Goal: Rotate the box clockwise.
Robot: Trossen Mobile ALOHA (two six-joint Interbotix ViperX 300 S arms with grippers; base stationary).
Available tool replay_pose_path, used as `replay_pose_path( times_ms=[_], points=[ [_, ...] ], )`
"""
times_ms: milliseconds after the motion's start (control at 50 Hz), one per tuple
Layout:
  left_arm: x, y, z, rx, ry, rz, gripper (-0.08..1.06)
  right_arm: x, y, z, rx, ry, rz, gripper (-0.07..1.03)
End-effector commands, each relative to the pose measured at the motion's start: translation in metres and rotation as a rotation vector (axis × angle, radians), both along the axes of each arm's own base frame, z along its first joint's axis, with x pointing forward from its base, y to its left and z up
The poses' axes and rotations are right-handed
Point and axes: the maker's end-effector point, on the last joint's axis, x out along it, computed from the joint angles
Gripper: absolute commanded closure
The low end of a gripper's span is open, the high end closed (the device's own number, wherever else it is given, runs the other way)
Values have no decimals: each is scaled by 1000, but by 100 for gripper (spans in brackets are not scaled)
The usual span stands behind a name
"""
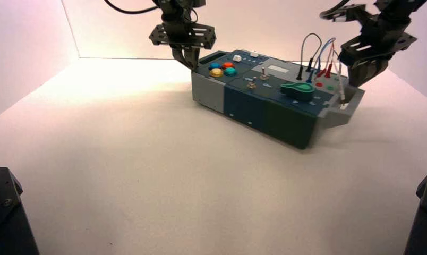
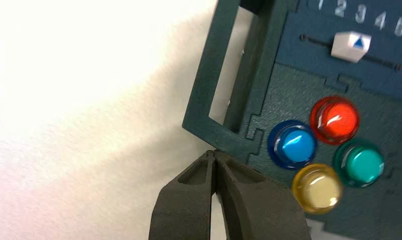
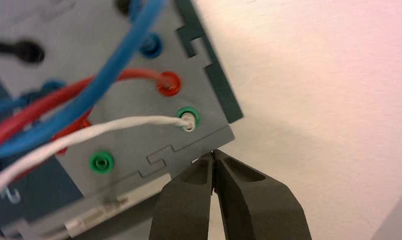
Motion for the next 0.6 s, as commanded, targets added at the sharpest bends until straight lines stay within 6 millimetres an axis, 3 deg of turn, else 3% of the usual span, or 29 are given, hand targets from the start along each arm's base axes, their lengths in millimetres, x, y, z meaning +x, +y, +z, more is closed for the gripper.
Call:
replay_pose_path(
  times_ms=[20,340,600],
  points=[
    [5,-27,19,-41,-54,-34,101,-42,58,-24,12,142,161,98],
    [7,-27,11,-29,-46,-42,101,-54,73,-24,11,144,213,98],
    [8,-21,27,-30,-64,-48,101,-37,74,12,36,17,179,98]
  ],
)
